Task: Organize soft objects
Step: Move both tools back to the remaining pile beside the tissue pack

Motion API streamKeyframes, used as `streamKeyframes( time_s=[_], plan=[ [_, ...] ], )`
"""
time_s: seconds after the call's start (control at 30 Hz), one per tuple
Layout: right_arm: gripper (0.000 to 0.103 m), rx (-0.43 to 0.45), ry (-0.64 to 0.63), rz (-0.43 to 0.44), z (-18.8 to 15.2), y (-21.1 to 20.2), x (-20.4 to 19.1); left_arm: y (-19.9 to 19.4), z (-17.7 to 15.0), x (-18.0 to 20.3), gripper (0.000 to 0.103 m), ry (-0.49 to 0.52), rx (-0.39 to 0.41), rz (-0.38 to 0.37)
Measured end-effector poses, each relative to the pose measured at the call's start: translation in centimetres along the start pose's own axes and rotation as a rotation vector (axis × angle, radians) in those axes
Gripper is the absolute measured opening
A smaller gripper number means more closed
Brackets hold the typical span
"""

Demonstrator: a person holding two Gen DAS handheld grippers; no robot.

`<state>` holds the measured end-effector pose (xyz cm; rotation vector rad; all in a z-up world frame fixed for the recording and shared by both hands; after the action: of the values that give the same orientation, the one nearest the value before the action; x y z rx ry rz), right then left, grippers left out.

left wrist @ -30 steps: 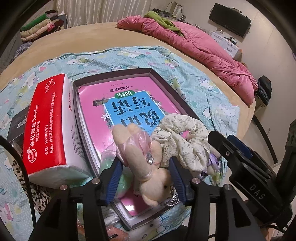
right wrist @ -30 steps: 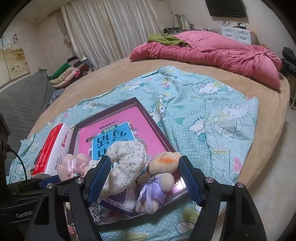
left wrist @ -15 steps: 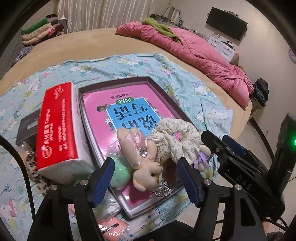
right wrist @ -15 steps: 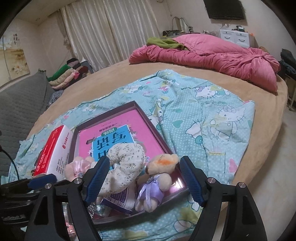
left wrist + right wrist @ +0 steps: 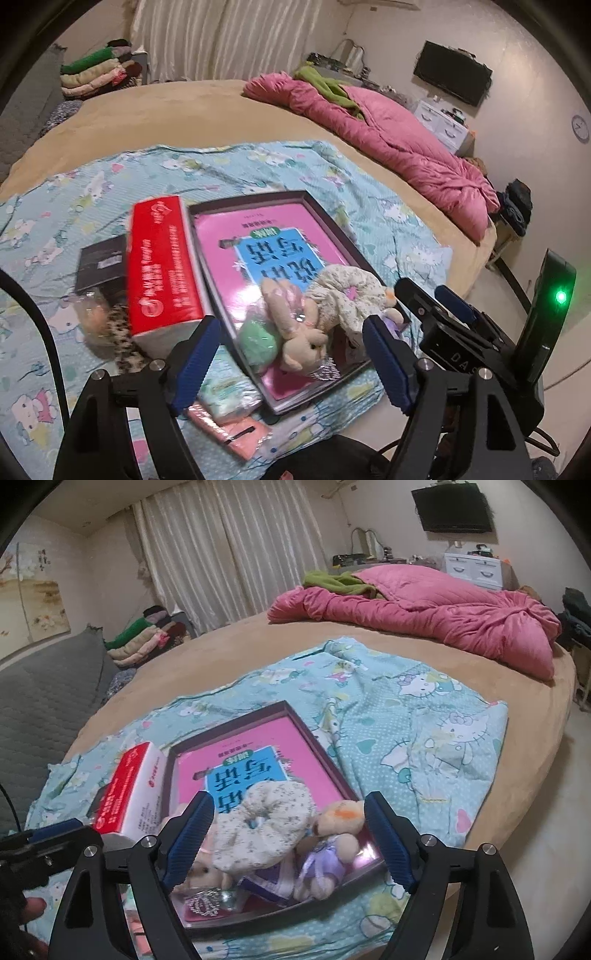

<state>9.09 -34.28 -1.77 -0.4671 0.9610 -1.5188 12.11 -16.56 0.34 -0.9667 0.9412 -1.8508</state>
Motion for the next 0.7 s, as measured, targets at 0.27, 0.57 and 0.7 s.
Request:
streamKeyframes(
  time_s=[0.27, 0.57, 0.7],
  plan=[
    [0.086, 0.018, -0.045, 0.040, 0.2, -1.8, -2.5, -4.0, -0.1, -4.0, 0.080, -0.066, 0.035, 0.053],
    [0.086, 0.044, -0.115, 0.141, 0.2, -4.5, -7.6, -8.8, 0.1, -9.7, 0.080, -0.164, 0.105, 0.123],
    [0.086, 0.045, -0.166, 0.167, -0.3, -5.2, -10.3, -10.0, -0.4, -12.2, 0.081, -0.214, 0.120, 0.133]
  ],
)
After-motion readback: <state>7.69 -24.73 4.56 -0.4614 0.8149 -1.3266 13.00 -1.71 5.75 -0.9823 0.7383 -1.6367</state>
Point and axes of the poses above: each gripper's, at about its wrist camera, not at the fingertips, and y roughly the way its jaws point, x to its right, z to its top, the point moved 6 cm from there along y, roughly the way its jaws point, and after that the axes turned 13 degrees about -x, right-handed, at the moved point
